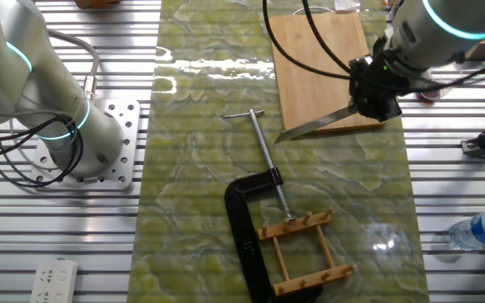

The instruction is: Put the knife on the cutting board

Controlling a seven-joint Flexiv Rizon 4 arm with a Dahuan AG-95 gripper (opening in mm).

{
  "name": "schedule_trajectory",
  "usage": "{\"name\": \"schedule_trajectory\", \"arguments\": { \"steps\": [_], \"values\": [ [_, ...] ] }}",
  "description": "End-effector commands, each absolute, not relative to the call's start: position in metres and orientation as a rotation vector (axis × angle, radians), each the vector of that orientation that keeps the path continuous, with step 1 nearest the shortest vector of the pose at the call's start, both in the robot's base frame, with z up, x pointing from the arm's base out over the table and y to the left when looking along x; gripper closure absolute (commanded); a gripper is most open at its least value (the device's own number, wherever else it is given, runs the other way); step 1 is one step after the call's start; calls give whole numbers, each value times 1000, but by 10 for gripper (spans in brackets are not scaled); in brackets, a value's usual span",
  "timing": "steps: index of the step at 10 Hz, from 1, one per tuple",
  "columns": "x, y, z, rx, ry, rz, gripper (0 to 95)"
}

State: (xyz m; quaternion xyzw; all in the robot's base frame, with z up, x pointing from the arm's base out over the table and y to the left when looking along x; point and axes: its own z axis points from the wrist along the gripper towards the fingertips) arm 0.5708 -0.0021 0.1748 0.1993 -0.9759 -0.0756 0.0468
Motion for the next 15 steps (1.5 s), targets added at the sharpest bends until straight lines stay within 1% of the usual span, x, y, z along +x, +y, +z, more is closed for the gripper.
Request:
{"name": "schedule_trajectory", "arguments": {
  "steps": [1, 5, 7, 9, 10, 11, 15],
  "values": [
    [572, -2, 174, 617, -2977, -263, 950],
    [572, -2, 174, 557, -2987, -257, 950],
    [572, -2, 174, 474, -2995, -311, 950],
    [572, -2, 174, 388, -3013, -316, 950],
    [570, 15, 174, 311, -3042, -309, 950],
    [565, 45, 171, 243, -3069, -307, 950],
    [552, 105, 160, 153, -3084, -355, 950]
  ]
}}
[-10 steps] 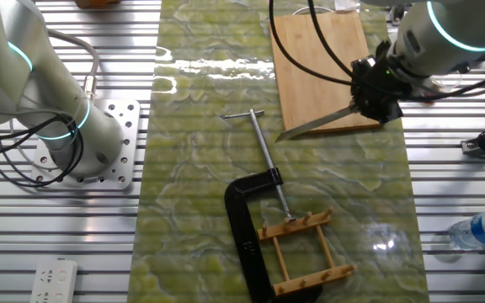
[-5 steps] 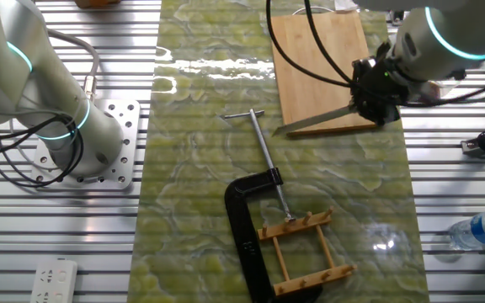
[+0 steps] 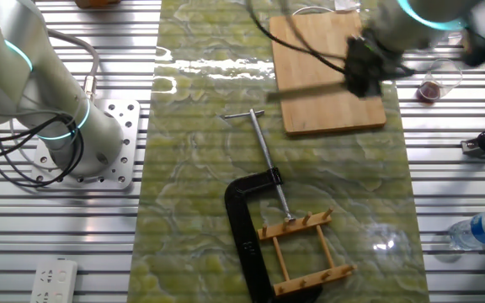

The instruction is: Put the knife on the cutting board

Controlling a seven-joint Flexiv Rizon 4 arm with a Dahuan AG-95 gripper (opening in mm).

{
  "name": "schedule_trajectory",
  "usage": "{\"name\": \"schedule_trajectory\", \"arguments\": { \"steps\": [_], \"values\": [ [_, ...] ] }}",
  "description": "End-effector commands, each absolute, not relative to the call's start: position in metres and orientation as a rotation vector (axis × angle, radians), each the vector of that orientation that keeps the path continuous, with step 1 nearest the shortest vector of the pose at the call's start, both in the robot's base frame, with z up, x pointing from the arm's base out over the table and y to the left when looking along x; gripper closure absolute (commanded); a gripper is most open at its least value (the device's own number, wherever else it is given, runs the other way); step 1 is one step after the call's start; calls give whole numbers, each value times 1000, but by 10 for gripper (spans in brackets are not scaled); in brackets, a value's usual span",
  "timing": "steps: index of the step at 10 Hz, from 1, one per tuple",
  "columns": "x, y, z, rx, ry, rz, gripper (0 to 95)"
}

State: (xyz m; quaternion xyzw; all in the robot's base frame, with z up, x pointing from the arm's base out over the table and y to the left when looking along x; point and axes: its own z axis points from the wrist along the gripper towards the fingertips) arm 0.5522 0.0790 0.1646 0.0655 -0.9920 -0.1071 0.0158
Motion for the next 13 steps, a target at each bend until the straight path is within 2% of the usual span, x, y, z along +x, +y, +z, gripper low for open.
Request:
{"name": "schedule_trajectory", "arguments": {
  "steps": [1, 5, 7, 9, 13],
  "values": [
    [549, 115, 160, 151, -3084, -359, 950],
    [551, 125, 157, 178, -3087, -400, 950],
    [551, 125, 157, 525, -3028, -291, 950],
    [551, 125, 157, 633, -2998, -277, 950],
    [551, 125, 157, 619, -3008, -313, 950]
  ]
}}
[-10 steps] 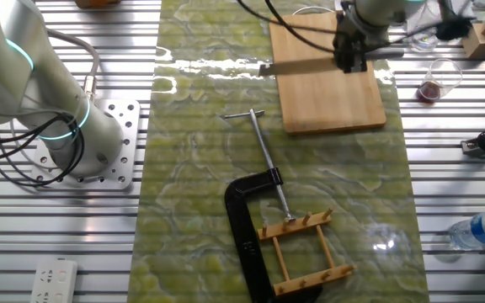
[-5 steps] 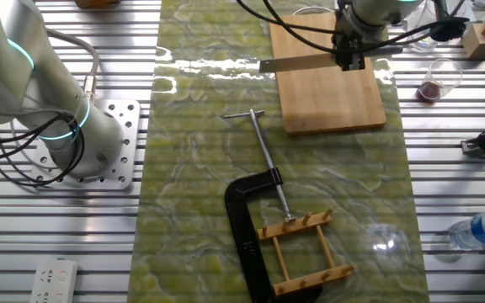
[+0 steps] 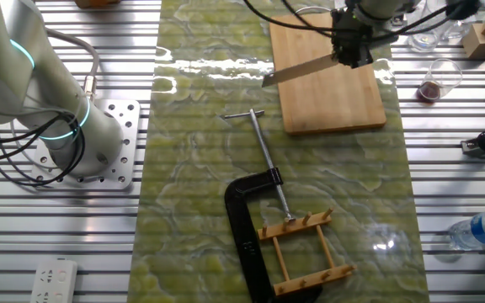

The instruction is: Put the knife on the cutting board

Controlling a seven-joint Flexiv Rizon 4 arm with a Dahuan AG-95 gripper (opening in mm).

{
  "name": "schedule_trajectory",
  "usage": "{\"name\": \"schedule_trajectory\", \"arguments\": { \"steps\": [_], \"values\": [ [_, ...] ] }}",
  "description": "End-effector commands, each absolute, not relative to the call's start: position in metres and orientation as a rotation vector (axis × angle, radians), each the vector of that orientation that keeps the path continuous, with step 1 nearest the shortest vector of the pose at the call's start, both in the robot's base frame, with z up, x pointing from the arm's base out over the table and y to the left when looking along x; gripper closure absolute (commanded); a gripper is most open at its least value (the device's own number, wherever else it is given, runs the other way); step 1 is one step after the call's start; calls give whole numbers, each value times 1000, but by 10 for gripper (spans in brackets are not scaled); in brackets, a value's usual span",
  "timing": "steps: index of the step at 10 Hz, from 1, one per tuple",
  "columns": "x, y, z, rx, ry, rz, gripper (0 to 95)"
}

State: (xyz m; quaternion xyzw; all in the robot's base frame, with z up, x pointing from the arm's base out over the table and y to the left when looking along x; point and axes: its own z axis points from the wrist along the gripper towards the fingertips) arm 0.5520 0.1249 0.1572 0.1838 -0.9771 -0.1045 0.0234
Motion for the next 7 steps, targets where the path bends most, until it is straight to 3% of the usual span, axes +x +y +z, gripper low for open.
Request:
{"name": "schedule_trajectory", "arguments": {
  "steps": [1, 7],
  "values": [
    [551, 125, 157, 599, -3011, -315, 950],
    [549, 142, 154, 435, -3064, -301, 950]
  ]
}}
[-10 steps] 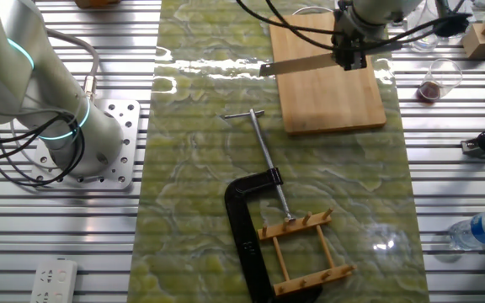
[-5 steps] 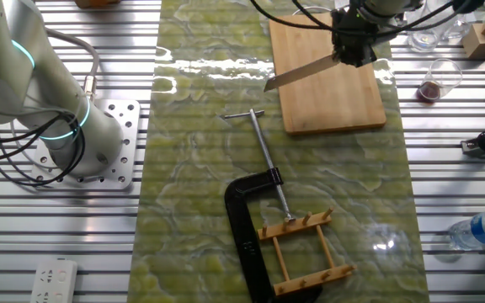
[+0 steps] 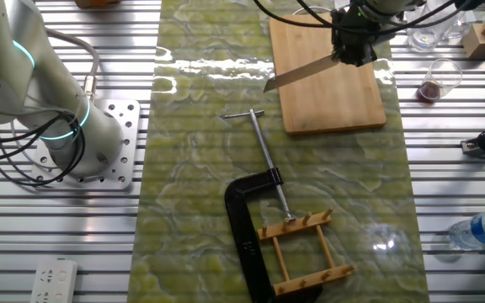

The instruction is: Put the knife on the cutting board

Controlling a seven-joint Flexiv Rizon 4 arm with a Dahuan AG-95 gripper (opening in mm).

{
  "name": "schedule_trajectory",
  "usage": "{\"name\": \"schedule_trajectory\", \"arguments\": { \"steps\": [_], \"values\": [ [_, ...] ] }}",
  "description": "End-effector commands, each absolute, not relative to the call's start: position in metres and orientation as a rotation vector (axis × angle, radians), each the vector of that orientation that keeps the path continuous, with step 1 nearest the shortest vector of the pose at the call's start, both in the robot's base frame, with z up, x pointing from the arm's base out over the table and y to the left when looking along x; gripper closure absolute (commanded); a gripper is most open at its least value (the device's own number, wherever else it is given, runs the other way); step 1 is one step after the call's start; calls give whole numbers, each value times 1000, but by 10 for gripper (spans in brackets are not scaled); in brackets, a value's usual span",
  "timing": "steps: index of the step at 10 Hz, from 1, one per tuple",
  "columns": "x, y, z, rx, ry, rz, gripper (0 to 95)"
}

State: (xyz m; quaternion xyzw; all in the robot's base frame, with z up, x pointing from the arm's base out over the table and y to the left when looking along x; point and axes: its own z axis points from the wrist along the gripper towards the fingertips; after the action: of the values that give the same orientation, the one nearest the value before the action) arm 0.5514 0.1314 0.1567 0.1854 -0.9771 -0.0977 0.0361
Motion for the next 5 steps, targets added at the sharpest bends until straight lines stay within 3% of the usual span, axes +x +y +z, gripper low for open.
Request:
{"name": "schedule_trajectory", "arguments": {
  "steps": [1, 5],
  "values": [
    [549, 145, 154, 423, -3062, -300, 950],
    [536, 190, 152, 351, -3070, -295, 950]
  ]
}}
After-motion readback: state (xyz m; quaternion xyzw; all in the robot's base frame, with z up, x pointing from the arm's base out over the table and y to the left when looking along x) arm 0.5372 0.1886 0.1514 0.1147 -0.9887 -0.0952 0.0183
